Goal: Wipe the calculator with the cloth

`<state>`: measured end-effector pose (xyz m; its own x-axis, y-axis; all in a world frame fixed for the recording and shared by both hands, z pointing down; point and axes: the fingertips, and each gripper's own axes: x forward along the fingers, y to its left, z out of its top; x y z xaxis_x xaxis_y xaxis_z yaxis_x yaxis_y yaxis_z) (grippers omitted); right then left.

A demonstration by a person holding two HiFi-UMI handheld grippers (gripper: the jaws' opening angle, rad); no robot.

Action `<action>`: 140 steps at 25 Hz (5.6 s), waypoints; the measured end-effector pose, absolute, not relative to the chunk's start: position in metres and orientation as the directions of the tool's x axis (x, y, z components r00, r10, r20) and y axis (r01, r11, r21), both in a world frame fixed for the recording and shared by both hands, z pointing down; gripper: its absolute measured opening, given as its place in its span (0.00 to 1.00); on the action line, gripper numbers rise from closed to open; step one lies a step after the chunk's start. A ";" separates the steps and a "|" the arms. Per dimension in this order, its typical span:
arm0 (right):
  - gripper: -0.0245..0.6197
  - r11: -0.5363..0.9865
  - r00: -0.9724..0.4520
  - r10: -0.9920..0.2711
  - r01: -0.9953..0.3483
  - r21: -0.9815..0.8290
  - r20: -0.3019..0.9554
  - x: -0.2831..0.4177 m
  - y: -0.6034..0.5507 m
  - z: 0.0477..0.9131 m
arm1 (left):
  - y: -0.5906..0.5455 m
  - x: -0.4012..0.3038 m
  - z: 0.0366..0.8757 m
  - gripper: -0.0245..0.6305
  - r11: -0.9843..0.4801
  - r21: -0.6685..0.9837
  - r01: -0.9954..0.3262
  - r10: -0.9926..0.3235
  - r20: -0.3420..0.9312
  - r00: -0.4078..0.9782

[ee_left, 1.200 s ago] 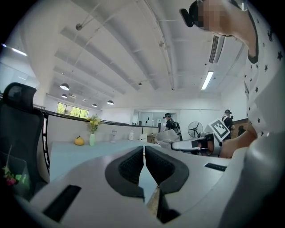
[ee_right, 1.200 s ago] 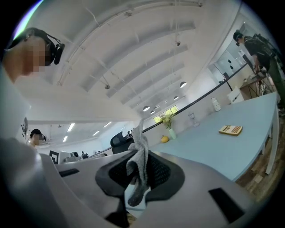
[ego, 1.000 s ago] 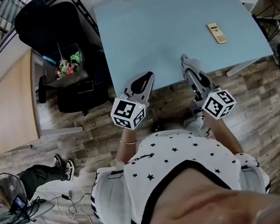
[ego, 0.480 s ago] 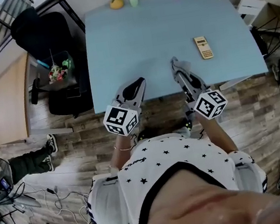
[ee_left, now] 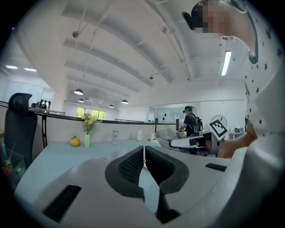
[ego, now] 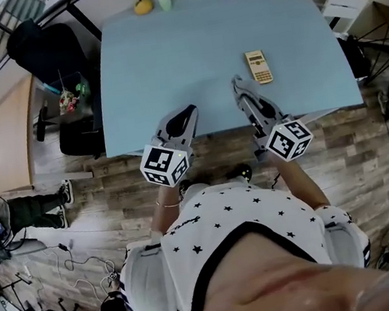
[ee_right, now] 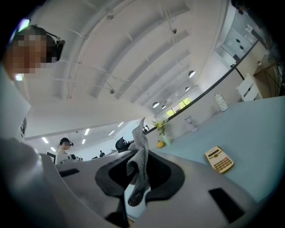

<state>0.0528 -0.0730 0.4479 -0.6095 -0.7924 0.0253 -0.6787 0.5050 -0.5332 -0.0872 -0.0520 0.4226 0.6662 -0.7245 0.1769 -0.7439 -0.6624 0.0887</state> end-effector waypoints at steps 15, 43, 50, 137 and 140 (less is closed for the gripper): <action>0.11 0.430 -0.533 -0.846 -0.716 -0.550 0.032 0.147 -0.079 0.461 | -0.068 -0.002 0.425 0.09 -0.705 0.068 -0.706 -0.687 0.182 0.703; 0.11 0.373 -0.544 -0.788 -0.793 -0.481 0.287 0.151 -0.250 0.520 | -0.213 -0.015 0.455 0.09 -0.603 0.125 -0.788 -0.770 0.169 0.615; 0.11 0.337 -0.506 -0.762 -0.843 -0.420 0.404 0.152 -0.277 0.558 | -0.231 -0.030 0.471 0.09 -0.567 0.152 -0.809 -0.789 0.179 0.587; 0.11 0.547 -0.631 -0.404 -0.747 -0.377 0.663 0.118 -0.266 0.656 | -0.223 -0.010 0.463 0.09 -0.387 0.149 -0.910 -0.885 0.218 0.412; 0.11 0.538 -0.641 -0.403 -0.743 -0.398 0.653 0.117 -0.266 0.656 | -0.223 -0.011 0.463 0.09 -0.391 0.148 -0.909 -0.883 0.219 0.415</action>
<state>0.1172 -0.2657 0.6558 -0.6410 -0.4031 0.6531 -0.7434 0.5378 -0.3976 -0.0107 -0.2234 0.4632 0.4155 -0.8828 0.2190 -0.9085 -0.3909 0.1477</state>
